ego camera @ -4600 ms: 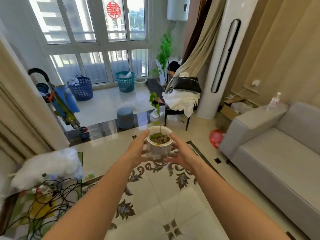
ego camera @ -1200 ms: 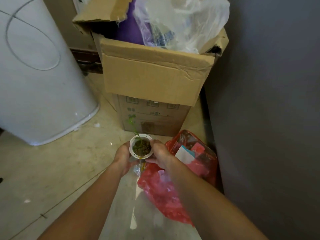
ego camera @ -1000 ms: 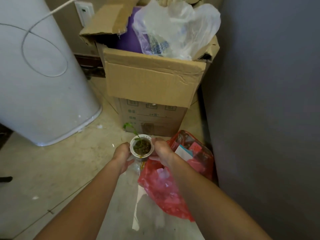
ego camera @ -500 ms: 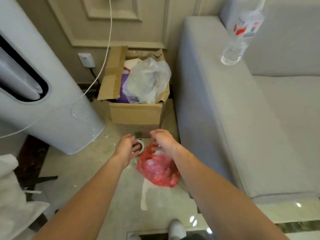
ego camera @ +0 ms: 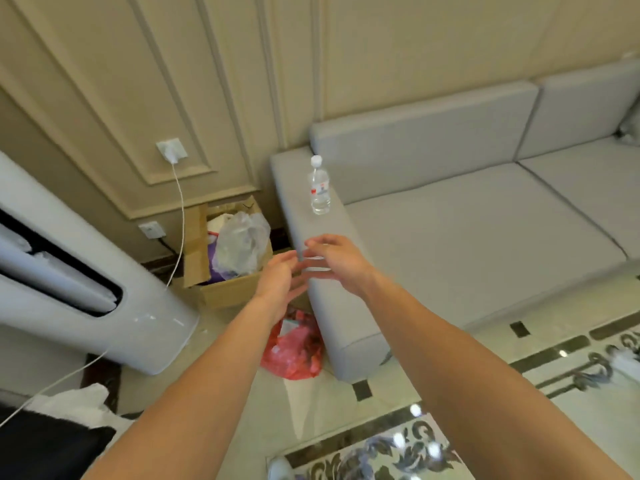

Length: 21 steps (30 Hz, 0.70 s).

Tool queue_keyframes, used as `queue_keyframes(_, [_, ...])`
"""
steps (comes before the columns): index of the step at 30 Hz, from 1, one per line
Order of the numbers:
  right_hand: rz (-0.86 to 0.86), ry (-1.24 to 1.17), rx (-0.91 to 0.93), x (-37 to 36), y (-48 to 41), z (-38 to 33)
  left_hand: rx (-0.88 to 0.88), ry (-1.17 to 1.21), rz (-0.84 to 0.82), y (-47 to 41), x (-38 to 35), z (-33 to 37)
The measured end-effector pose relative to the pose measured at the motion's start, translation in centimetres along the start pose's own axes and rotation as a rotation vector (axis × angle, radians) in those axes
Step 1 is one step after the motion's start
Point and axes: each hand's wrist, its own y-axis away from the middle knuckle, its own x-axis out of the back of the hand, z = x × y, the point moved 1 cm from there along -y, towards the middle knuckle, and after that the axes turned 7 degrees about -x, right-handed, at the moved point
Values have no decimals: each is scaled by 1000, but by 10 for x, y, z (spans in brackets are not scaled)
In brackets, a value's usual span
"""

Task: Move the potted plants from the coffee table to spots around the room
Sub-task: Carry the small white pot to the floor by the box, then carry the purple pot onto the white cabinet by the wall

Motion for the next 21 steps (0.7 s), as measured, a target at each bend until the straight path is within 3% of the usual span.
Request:
queue_keyframes(7, [95, -65, 122, 150, 160, -17, -99, -34, -127, 121, -134, 17])
queue_keyframes(12, [167, -112, 109, 240, 256, 21, -100, -45, -274, 193, -224, 3])
queue_keyframes(21, [487, -328, 132, 399, 415, 116, -19, -223, -563, 318, -401, -83])
